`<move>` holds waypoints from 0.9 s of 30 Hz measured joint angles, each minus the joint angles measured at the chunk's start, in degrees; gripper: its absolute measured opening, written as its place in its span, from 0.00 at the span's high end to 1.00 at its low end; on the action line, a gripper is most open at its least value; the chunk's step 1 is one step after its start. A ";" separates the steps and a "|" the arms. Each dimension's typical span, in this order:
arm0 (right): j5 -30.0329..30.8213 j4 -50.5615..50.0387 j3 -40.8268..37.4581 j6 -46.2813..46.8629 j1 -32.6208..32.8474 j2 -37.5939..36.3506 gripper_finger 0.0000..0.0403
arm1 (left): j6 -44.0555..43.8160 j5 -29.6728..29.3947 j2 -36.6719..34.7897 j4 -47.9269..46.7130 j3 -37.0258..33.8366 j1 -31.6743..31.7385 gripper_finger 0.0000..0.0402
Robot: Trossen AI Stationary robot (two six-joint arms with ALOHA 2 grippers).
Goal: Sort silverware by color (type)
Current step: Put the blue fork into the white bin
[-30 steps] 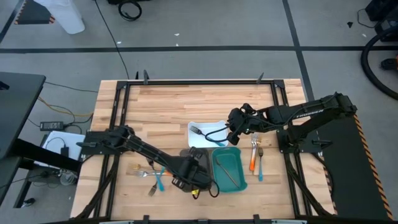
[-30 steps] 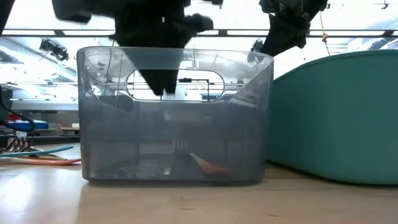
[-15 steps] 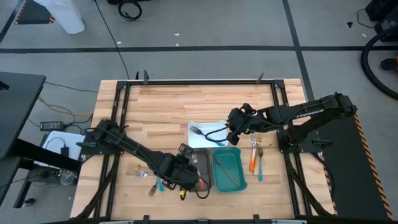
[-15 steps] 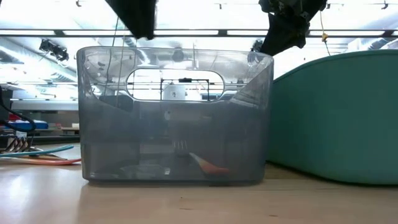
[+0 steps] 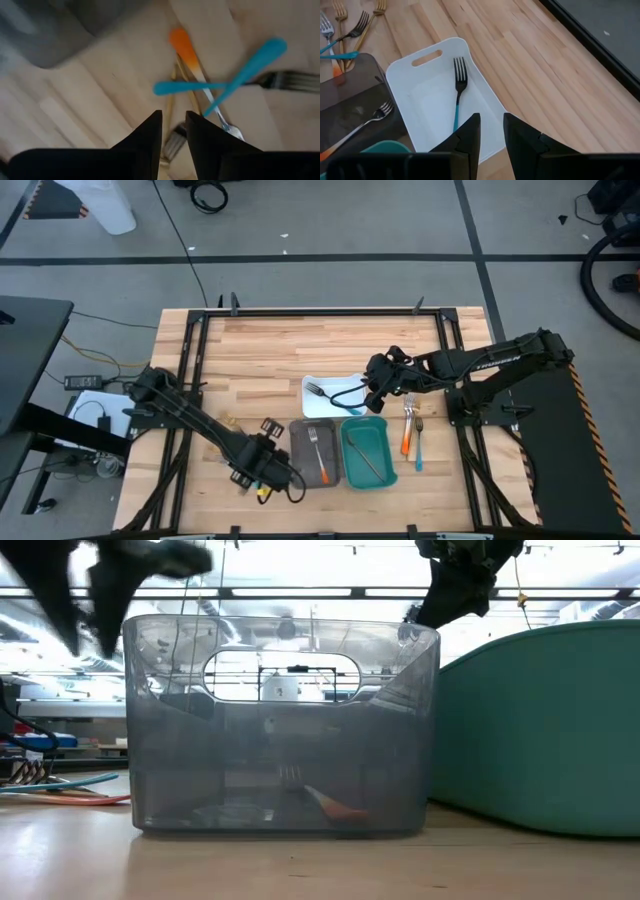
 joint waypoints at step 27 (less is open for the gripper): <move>-0.42 0.12 0.00 0.02 0.02 0.00 0.76 | 0.18 0.89 0.01 4.50 -6.36 -11.70 0.77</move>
